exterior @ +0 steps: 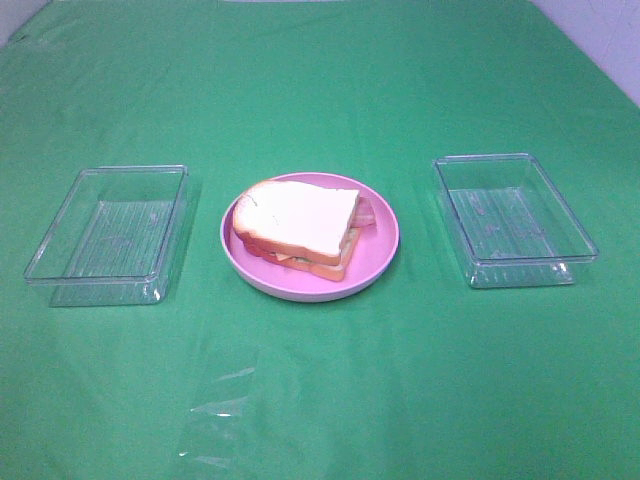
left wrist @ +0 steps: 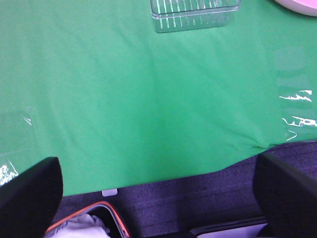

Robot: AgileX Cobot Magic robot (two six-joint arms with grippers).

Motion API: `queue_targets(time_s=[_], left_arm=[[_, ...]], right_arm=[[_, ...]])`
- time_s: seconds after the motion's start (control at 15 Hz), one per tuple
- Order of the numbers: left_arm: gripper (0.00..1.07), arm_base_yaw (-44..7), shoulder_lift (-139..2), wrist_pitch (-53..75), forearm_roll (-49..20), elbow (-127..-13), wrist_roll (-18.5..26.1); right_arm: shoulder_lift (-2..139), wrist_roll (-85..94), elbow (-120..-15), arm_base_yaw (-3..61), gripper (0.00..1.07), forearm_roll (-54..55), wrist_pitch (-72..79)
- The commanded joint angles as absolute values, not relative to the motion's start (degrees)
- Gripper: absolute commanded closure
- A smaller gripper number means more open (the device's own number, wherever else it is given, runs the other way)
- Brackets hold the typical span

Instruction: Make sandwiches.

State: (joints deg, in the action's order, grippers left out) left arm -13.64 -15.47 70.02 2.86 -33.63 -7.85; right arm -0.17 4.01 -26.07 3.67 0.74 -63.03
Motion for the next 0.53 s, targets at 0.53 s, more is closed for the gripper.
queue_targets(time_s=[0.53], left_arm=[[0.1,-13.5,-6.8,61.7,0.0,-29.7,-1.3]], right_arm=[[-1.9,4.1,-26.0,3.3,0.09,0.7,-62.9]])
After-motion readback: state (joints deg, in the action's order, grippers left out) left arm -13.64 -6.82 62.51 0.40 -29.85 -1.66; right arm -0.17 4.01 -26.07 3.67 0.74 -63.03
